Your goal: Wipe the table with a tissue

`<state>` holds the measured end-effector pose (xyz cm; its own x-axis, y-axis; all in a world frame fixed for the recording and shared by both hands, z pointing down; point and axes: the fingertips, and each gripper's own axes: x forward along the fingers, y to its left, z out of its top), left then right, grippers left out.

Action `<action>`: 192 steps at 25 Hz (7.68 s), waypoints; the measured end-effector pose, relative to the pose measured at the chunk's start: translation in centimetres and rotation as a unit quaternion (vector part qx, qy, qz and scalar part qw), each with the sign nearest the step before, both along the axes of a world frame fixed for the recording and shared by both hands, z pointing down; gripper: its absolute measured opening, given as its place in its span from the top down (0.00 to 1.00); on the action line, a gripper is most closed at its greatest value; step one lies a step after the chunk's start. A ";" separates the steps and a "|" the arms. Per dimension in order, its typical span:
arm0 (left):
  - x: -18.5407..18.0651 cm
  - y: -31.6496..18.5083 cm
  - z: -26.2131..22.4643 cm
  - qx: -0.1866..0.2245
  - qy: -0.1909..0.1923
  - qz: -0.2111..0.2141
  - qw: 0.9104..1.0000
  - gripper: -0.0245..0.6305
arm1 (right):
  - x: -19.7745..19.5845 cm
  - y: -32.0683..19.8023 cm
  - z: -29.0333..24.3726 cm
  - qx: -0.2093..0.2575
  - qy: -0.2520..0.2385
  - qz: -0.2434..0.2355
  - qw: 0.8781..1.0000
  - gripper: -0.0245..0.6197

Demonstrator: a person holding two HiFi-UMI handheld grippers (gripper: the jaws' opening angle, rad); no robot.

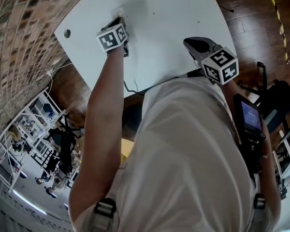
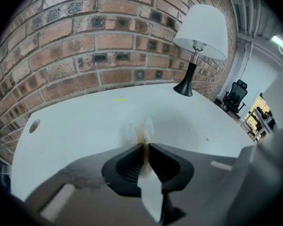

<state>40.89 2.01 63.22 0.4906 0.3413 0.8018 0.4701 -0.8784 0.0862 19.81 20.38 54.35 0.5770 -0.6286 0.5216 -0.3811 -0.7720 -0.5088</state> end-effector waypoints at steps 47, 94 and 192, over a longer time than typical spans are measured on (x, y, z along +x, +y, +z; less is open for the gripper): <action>-3.7 3.2 0.0 0.052 -0.029 0.037 0.998 0.89 | -0.2 4.2 0.2 0.036 0.001 0.033 0.999 0.95; -16.2 11.5 -1.1 -0.032 -0.022 0.192 0.981 0.89 | -3.4 3.4 -2.7 0.021 0.005 0.053 0.998 0.95; -29.1 36.2 -9.8 -0.349 -0.130 0.094 0.923 0.89 | -5.9 31.5 -3.3 0.082 0.032 0.087 0.992 0.95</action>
